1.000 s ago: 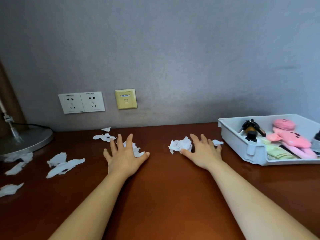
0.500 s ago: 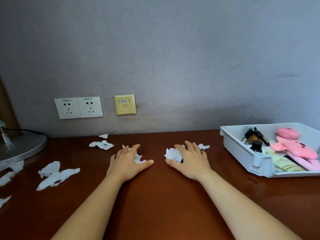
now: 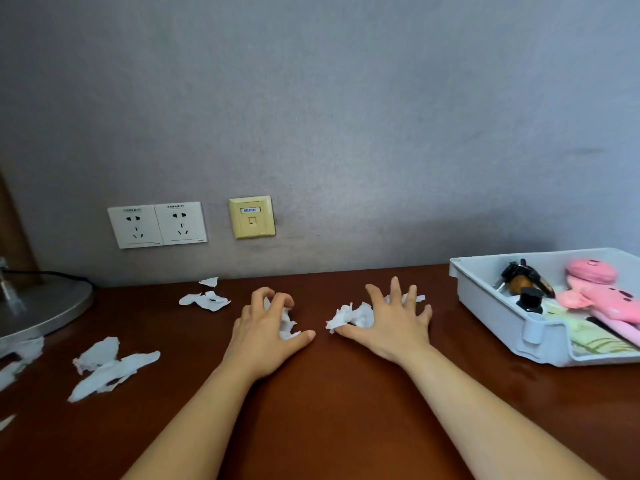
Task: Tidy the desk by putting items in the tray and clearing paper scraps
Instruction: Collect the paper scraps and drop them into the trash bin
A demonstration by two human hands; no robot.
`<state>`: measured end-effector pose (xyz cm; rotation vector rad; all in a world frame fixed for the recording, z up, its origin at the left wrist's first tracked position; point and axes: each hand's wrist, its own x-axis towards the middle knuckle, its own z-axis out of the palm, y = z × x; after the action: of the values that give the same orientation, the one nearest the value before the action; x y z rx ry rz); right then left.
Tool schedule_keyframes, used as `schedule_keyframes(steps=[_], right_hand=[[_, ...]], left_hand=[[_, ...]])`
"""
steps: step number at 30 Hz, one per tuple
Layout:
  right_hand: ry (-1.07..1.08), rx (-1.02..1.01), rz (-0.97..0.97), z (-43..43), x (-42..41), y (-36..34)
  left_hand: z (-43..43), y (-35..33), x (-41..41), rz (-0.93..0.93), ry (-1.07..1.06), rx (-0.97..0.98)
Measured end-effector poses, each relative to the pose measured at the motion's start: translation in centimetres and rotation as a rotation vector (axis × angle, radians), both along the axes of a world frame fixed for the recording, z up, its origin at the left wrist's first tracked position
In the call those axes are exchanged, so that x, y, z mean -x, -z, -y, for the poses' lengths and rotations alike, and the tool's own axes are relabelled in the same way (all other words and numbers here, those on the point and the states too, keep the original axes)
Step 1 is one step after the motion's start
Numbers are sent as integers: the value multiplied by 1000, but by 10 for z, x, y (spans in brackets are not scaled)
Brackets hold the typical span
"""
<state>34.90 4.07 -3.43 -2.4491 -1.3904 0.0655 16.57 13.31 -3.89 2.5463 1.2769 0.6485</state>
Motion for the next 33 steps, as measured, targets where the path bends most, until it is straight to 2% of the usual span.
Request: schedule_keyframes(steps=[3,5,13,18,22,27,33], right_hand=[[-5,59,0,-4,-2,1],[-54,30,30,-6,-3,2],[-281,-98,15,-4,3,1],[-393,-181,-53,-4,6,0],[-364,-242,34,-1,3,1],[-342,-89,18,-2,3,2],[-371,-110,106,-5,7,1]], left_hand=[[-1,0,-2,-68,-6,64],[-1,-2,-3,-94,28,89],[11,-6,-16,7,189,172],[14,-1,-35,-49,194,75],[8,-1,-37,-63,190,72],[5,0,-37,10,205,37],[5,-2,-35,92,195,36]])
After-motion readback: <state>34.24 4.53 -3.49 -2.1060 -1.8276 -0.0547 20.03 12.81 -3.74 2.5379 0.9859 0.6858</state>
